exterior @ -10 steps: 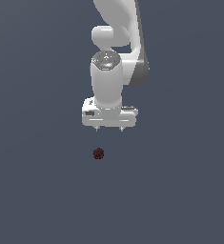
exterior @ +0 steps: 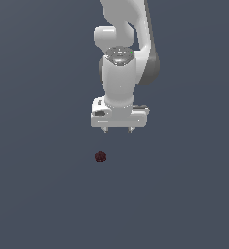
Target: Pick up the object and move it to a goal position.
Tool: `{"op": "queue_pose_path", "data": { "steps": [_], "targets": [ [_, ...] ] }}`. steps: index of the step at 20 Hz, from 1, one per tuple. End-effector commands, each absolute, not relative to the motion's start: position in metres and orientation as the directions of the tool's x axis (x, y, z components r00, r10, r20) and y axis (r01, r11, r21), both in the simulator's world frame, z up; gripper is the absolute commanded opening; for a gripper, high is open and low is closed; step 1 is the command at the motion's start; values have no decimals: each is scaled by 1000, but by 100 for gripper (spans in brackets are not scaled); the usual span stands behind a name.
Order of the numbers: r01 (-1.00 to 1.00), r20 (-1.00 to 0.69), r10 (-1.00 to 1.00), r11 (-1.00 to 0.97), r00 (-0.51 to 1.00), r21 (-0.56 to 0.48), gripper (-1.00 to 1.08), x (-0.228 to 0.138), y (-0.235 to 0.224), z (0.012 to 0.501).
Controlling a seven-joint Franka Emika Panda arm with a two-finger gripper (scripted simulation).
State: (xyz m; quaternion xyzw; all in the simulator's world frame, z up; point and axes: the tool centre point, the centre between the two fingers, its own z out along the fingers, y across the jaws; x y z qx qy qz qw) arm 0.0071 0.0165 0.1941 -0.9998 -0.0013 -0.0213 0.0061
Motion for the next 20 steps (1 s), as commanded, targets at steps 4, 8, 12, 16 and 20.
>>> {"op": "queue_pose_path", "data": {
  "steps": [4, 8, 12, 16, 20],
  "targets": [
    [11, 47, 11, -1000, 999, -11, 100, 7, 20, 196],
    [8, 47, 7, -1000, 999, -12, 100, 8, 20, 196],
    [-25, 45, -26, -1000, 999, -15, 100, 10, 17, 191],
    [-85, 39, -86, -996, 996, -19, 100, 13, 12, 183],
    [-171, 32, -171, -985, 985, -23, 100, 18, 3, 171]
  ]
}}
